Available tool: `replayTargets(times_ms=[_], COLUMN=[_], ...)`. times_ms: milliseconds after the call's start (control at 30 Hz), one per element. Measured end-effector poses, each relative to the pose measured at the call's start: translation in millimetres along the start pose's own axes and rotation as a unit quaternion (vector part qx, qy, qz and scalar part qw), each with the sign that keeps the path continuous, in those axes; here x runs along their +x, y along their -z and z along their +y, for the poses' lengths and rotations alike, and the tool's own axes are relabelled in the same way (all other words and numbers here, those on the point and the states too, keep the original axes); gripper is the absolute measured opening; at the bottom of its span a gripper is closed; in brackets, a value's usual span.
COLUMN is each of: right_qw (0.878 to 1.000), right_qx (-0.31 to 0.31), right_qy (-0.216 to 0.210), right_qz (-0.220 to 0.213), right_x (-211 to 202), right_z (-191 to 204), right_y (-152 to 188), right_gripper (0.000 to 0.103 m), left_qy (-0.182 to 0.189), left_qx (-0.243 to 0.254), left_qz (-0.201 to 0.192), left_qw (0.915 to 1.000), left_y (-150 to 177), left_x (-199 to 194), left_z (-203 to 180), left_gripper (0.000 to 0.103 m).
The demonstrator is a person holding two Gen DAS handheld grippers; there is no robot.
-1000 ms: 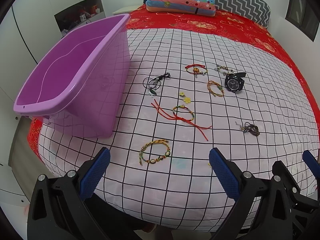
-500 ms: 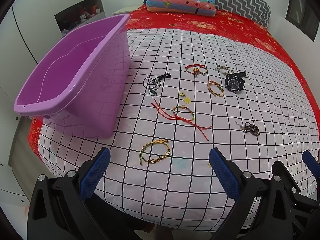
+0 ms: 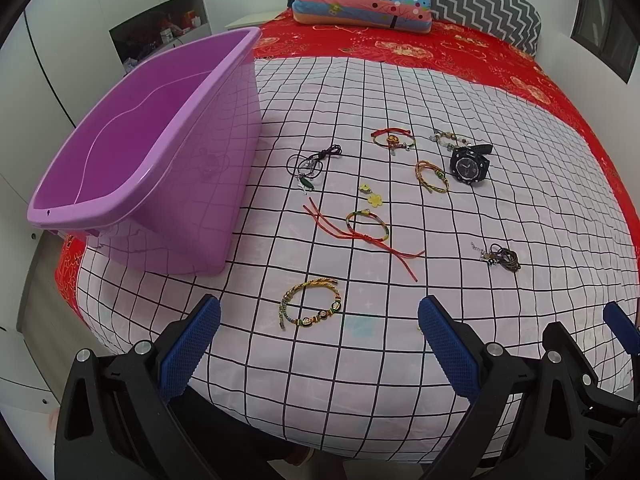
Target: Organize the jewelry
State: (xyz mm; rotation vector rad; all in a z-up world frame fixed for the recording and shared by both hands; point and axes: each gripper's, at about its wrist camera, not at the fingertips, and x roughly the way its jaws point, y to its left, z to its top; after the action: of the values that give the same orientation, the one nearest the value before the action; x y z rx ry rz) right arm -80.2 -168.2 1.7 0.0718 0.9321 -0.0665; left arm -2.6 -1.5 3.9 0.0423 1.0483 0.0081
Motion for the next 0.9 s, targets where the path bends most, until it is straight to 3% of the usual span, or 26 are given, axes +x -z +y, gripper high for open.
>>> replayTargets(times_ms=[900], right_qw=[1.000], right_qx=[0.004], right_qy=[-0.002], right_qz=[0.002], right_x=[0.8], right_z=[-2.6], right_y=[-0.4], right_gripper=[0.093], left_qy=[-0.001], left_qx=[0.000], left_qz=[0.000], left_qw=[1.0000], left_y=[2.6], left_x=[0.8], left_z=[0.3], left_gripper=[0.097])
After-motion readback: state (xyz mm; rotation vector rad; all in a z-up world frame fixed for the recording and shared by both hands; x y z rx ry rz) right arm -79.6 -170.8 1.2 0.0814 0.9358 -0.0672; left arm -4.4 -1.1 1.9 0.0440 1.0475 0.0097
